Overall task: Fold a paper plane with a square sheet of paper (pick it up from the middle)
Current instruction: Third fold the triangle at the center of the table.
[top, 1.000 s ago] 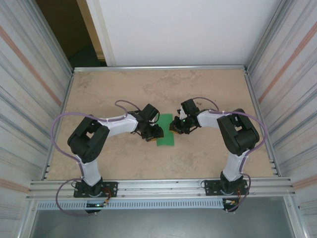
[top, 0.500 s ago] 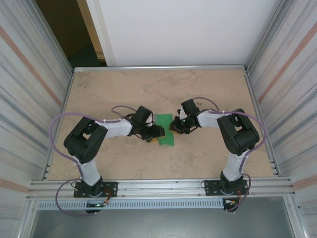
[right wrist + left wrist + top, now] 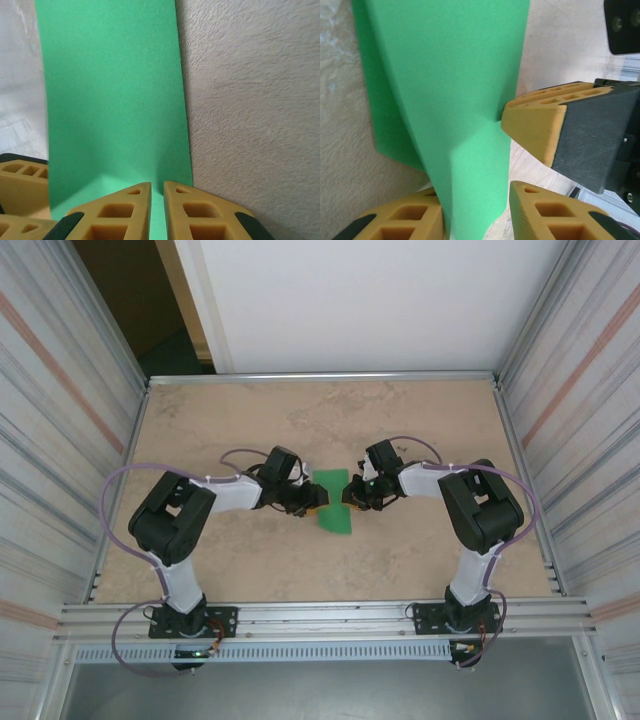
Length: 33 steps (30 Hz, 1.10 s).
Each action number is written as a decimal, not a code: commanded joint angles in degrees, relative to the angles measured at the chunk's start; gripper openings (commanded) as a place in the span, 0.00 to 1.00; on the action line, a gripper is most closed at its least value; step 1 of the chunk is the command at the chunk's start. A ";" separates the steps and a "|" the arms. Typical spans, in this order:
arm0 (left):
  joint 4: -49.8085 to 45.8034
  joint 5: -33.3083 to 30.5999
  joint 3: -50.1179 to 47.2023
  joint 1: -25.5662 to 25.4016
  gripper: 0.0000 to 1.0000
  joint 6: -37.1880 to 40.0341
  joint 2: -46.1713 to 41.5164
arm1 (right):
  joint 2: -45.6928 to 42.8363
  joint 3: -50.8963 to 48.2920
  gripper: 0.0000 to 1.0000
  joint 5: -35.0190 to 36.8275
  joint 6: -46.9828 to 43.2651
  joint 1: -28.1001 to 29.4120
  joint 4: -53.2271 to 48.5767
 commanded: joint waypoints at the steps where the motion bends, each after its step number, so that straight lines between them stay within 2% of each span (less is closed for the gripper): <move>1: -1.27 0.76 1.36 1.06 0.31 0.47 1.21 | 2.67 -2.45 0.17 5.03 0.20 -0.31 -4.37; 7: -1.92 1.20 1.85 2.26 0.19 0.25 2.20 | 1.58 -2.16 0.23 4.45 -0.73 -0.48 -3.82; 12: -2.37 1.21 1.72 2.42 0.03 -0.80 2.03 | -3.19 -1.36 0.32 5.06 -3.27 -0.64 -3.37; 15: -2.76 0.94 1.72 2.40 0.00 -1.93 1.41 | -10.06 -1.34 0.48 7.59 -6.48 -0.55 -3.15; 17: -2.92 0.43 1.74 2.49 0.00 -3.33 0.84 | -15.09 -2.59 0.64 9.63 -9.83 -0.21 -1.92; 22: -3.80 -0.60 2.36 2.52 0.00 -7.40 -0.38 | -24.61 -7.64 0.83 17.43 -19.04 3.76 1.29; 26: -5.61 -1.67 3.25 2.52 0.00 -9.28 -1.95 | -29.42 -12.61 0.87 22.94 -25.91 9.00 5.97; 33: -6.99 -2.22 4.48 2.56 0.00 -10.23 -3.00 | -30.89 -20.61 0.85 29.35 -39.34 18.99 16.71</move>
